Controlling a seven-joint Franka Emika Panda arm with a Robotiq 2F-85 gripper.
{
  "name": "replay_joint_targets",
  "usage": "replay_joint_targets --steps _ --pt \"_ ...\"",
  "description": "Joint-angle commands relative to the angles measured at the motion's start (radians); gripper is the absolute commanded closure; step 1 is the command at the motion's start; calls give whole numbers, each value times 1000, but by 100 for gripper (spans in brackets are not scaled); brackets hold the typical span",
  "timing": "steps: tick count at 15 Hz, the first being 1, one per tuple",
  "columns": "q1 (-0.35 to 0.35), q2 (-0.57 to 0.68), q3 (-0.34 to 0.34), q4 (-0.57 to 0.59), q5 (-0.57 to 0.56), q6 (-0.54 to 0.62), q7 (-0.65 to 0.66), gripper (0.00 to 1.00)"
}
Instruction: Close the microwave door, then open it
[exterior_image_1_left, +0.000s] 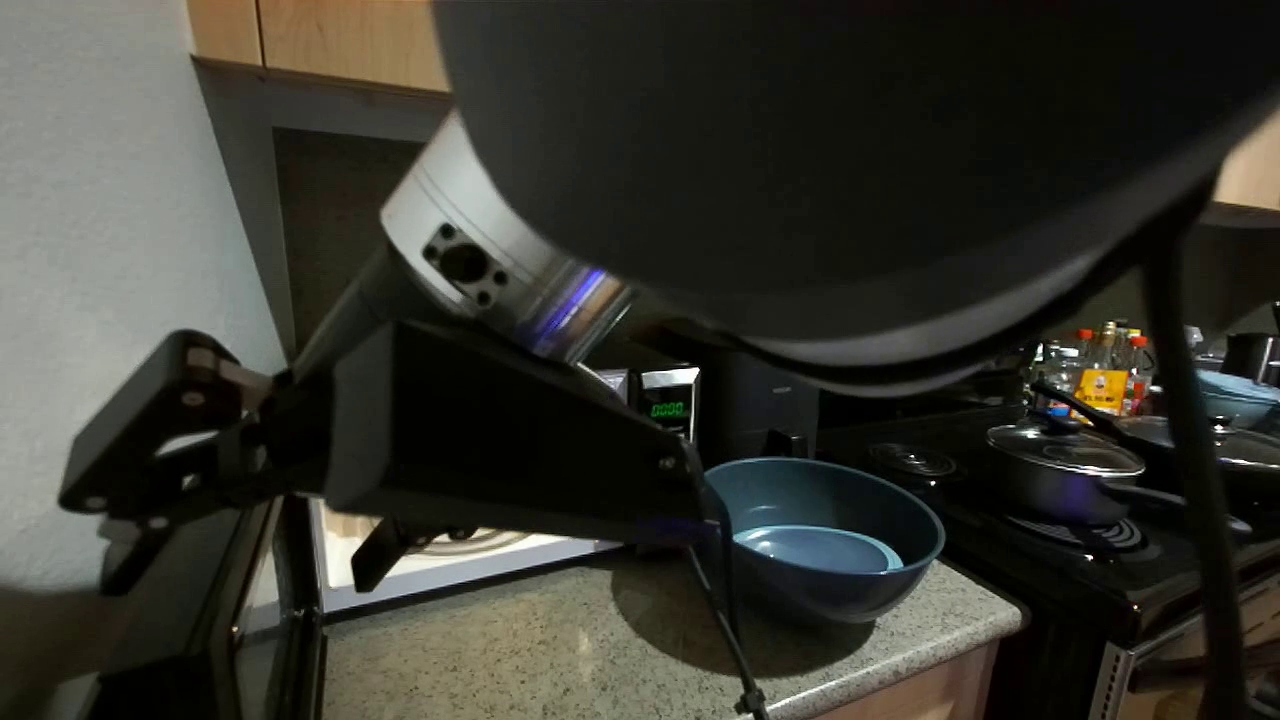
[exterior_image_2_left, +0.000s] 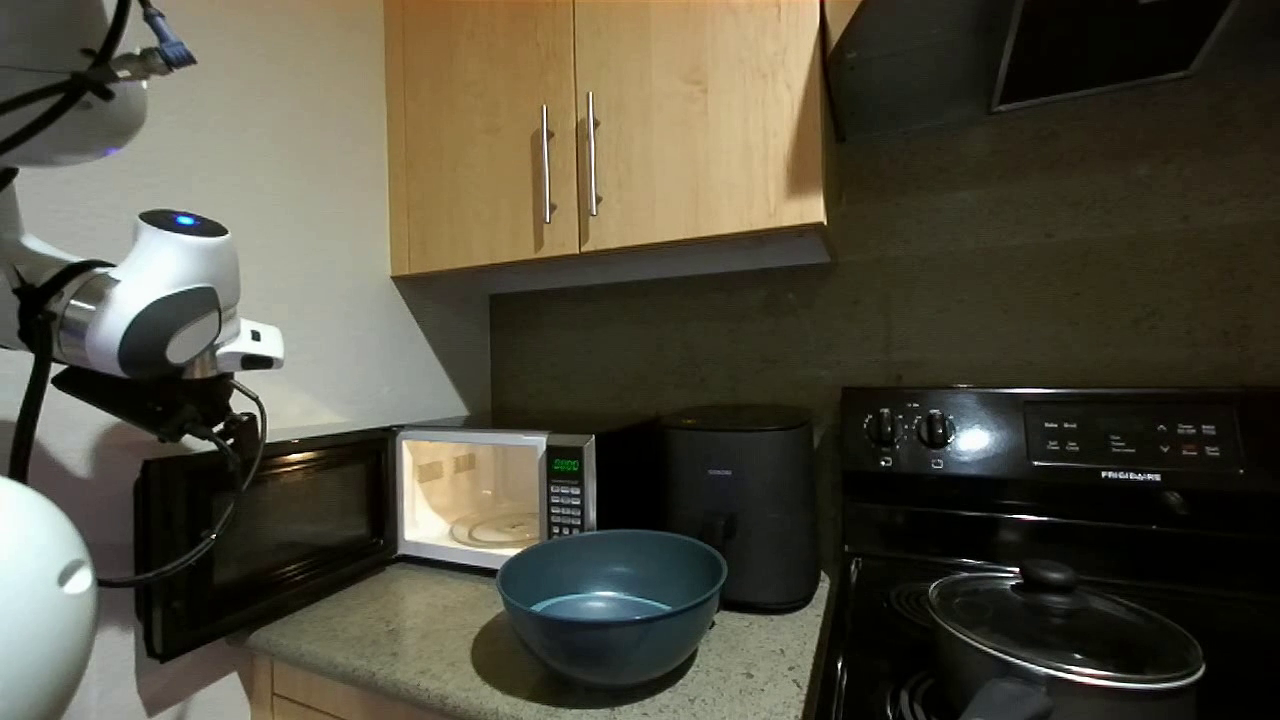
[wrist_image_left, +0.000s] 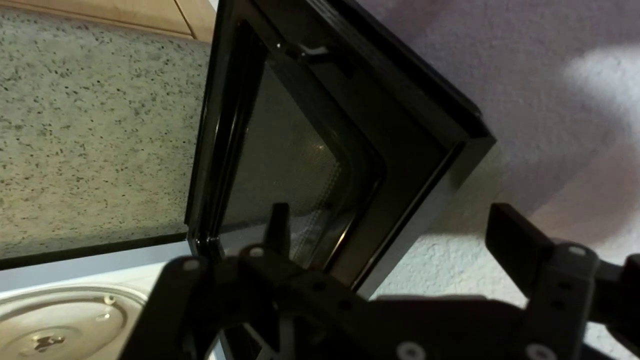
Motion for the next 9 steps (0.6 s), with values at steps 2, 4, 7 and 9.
replay_joint_targets --steps 2,4,7,9 --pt "4 53 11 31 18 1 1 0" --pt "4 62 4 26 -24 1 33 0" --pt "31 38 -51 -9 -121 24 126 0" --pt "64 12 -125 -35 -276 53 271 0"
